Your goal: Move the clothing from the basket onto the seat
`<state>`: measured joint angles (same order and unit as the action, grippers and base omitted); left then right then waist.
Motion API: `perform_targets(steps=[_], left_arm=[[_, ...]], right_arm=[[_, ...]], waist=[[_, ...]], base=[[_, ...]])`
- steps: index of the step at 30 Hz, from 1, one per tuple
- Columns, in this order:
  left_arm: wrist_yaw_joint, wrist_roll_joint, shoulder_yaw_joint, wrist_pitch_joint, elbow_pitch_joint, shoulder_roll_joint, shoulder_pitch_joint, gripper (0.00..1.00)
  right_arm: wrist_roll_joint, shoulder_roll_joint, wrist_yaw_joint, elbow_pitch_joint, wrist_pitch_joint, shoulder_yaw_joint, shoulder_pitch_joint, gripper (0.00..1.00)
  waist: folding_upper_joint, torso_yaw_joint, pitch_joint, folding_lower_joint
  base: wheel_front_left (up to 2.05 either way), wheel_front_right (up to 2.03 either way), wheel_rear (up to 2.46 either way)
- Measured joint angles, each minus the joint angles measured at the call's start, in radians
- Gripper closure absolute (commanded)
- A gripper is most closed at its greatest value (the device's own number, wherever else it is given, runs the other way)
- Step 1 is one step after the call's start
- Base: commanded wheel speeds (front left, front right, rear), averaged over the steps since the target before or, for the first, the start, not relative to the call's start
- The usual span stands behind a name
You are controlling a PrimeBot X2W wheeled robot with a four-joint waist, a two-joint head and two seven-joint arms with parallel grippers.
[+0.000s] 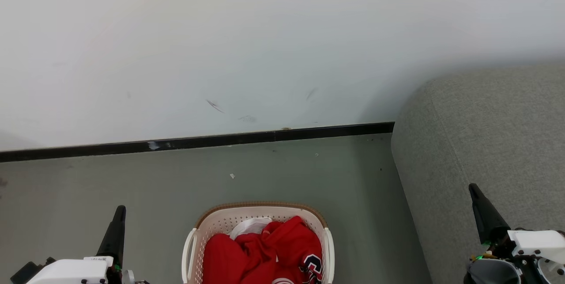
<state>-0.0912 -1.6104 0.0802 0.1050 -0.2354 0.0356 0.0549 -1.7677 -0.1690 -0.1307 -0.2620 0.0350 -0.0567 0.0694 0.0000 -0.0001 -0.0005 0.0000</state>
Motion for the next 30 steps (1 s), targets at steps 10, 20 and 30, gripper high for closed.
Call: perform_targets(steps=[10,20,30], left_arm=[[0.001,0.000,-0.006,0.000,-0.046,-0.022,-0.033,0.00],[0.001,0.025,-0.035,-0.026,-0.042,-0.028,-0.046,0.00],[0.000,0.092,-0.068,-0.060,-0.028,-0.024,-0.046,0.00]], right_arm=[[0.000,0.030,0.000,-0.040,0.000,-0.007,-0.041,0.00],[0.032,0.040,0.000,-0.042,0.011,-0.018,-0.061,0.00],[0.126,0.047,0.000,-0.034,0.032,-0.002,-0.061,0.00]], waist=[[0.0000,0.000,0.000,0.0000],[0.0000,0.000,0.000,0.0001],[0.0000,0.001,0.001,0.0005]], base=[[0.00,0.00,0.00],[0.00,0.00,0.00],[0.00,0.00,0.00]])
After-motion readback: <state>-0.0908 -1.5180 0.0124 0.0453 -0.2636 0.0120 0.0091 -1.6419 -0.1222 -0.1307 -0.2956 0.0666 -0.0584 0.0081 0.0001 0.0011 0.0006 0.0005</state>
